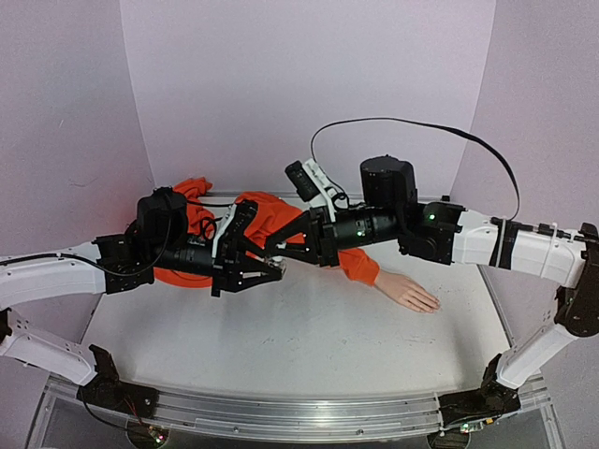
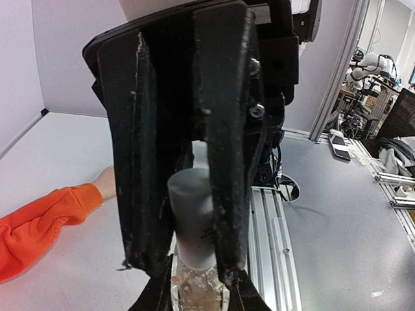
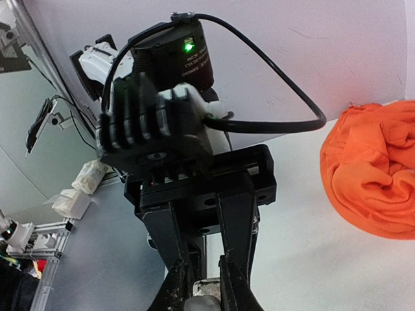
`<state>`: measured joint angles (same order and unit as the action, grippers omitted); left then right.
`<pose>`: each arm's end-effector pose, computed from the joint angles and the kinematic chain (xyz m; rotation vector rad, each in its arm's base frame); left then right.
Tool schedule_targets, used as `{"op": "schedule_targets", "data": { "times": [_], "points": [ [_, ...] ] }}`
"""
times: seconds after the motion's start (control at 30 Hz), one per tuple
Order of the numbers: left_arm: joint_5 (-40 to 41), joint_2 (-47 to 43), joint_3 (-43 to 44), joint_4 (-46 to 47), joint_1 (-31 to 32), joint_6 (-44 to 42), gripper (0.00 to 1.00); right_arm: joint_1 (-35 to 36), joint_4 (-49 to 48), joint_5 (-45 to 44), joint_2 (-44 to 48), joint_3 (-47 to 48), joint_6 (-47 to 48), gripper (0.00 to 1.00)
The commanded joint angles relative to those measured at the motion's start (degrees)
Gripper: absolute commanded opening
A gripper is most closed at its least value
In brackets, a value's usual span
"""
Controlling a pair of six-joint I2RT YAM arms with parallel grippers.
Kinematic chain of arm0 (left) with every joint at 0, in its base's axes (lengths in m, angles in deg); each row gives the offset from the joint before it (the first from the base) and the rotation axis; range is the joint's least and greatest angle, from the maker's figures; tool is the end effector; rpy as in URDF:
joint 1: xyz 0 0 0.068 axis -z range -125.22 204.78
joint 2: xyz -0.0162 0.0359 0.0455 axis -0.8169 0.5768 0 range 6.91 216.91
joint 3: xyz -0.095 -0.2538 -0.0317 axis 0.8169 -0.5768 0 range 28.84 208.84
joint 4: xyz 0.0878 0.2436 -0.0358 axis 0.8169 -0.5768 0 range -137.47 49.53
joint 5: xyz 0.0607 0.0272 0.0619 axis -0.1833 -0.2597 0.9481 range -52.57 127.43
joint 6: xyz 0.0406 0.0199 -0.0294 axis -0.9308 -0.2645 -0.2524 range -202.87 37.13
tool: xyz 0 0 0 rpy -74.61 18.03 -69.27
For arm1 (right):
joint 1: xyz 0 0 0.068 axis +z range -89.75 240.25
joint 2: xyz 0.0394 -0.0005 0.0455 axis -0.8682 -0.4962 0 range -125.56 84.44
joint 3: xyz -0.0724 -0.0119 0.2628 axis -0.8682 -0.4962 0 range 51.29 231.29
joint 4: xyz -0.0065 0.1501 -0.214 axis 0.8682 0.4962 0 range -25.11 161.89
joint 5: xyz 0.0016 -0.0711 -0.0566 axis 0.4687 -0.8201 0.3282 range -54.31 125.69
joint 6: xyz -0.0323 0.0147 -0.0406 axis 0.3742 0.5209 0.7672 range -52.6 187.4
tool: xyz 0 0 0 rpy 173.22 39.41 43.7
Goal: Paint the nails
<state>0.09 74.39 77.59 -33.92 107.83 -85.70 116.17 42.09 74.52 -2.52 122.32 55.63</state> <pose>0.1451 -0.2289 0.3140 1.3034 1.3879 -1.1910 0.1826 0.3099 0.3798 -1.1445 1.1955 1.4162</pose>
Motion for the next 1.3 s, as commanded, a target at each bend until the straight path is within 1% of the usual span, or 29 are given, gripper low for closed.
{"op": "schedule_targets", "data": {
  "times": [0.0,0.07,0.2,0.27,0.3,0.37,0.4,0.43,0.47,0.5,0.53,0.57,0.6,0.63,0.67,0.73,0.77,0.9,0.93,1.0,1.07,1.1,1.17,1.27],
  "points": [
    [-0.39,-0.72,3.59,3.38,-0.05,0.62,0.0,-0.11,-4.22,0.36,1.5,0.47,-1.73,0.06],
    [1.54,-1.08,3.4,3.39,-0.18,0.94,0.0,0.03,-5.31,0.3,1.15,-0.25,-2.86,0.0],
    [9.1,-2.4,2.88,3.39,-0.79,1.75,0.0,2.19,-4.59,-5.58,-0.78,-0.13,-4.28,0.0],
    [15.6,-3.14,2.36,3.39,-1.35,2.32,0.0,3.04,-3.61,-9.61,-2.53,0.18,-5.62,0.0],
    [19.42,-3.61,1.97,3.45,-1.7,2.31,0.0,3.73,-3.56,-13.16,-3.17,0.05,-6.71,0.0],
    [25.91,-4.63,1.12,3.79,-2.38,2.3,0.0,6.91,-3.53,-23.68,-5.08,0.36,-9.44,0.0],
    [28.74,-5.09,0.58,3.9,-2.53,2.3,0.0,8.92,-2.37,-30.59,-6.81,1.99,-11.64,0.0],
    [31.84,-5.41,0.25,3.99,-2.6,2.3,0.0,11.28,0.3,-44.35,-9.36,4.34,-15.47,0.0],
    [34.68,-5.7,-0.08,4.0,-2.67,2.33,0.0,13.78,5.22,-55.59,-12.95,7.28,-22.78,0.0],
    [37.39,-6.04,-0.34,4.0,-2.74,2.33,0.0,16.27,8.35,-63.28,-15.12,9.0,-29.05,0.0],
    [39.48,-6.26,-0.55,4.0,-2.78,2.32,0.0,18.66,8.72,-67.94,-17.34,10.07,-32.73,0.0],
    [40.06,-6.37,-0.66,4.0,-2.81,1.98,0.0,20.2,8.65,-70.14,-19.49,11.97,-35.47,0.0],
    [40.03,-6.56,-0.76,4.0,-2.79,1.61,0.0,20.87,8.35,-69.76,-21.46,13.76,-37.4,0.0],
    [39.57,-6.72,-0.81,4.0,-2.76,1.34,0.0,20.97,7.34,-68.04,-22.74,15.28,-37.3,0.0],
    [39.06,-6.74,-0.81,4.0,-2.76,0.95,0.0,20.9,6.92,-67.57,-23.14,16.44,-36.23,0.0],
    [38.06,-6.7,-0.76,4.0,-2.78,0.44,0.0,20.59,5.41,-66.63,-21.13,16.36,-32.26,0.0],
    [37.64,-6.57,-0.65,3.93,-2.78,0.26,0.0,19.96,4.54,-65.39,-19.25,15.52,-30.45,0.09],
    [34.34,-5.98,0.05,3.54,-2.83,0.14,0.0,15.13,3.65,-56.67,-10.65,11.43,-23.0,0.57],
    [34.08,-5.7,0.18,3.38,-2.79,-0.02,0.0,14.09,3.65,-53.34,-8.38,10.27,-20.62,0.67],
    [33.8,-5.16,0.57,2.88,-2.78,-0.42,0.0,12.5,3.49,-47.64,-4.07,8.18,-15.12,0.83],
    [32.43,-4.49,1.04,2.05,-2.78,-0.81,0.0,10.21,3.07,-40.8,-0.7,6.23,-11.04,0.94],
    [30.97,-4.07,1.63,1.6,-2.78,-0.84,0.0,8.89,3.04,-36.69,0.58,5.52,-9.6,0.97],
    [26.59,-3.15,2.53,0.88,-2.78,-0.65,0.0,6.66,2.96,-29.4,2.69,4.02,-6.46,0.98],
    [17.93,-1.85,3.49,0.76,-2.74,0.13,0.0,3.92,1.92,-23.51,5.53,1.44,-2.68,0.98]
  ]
}}
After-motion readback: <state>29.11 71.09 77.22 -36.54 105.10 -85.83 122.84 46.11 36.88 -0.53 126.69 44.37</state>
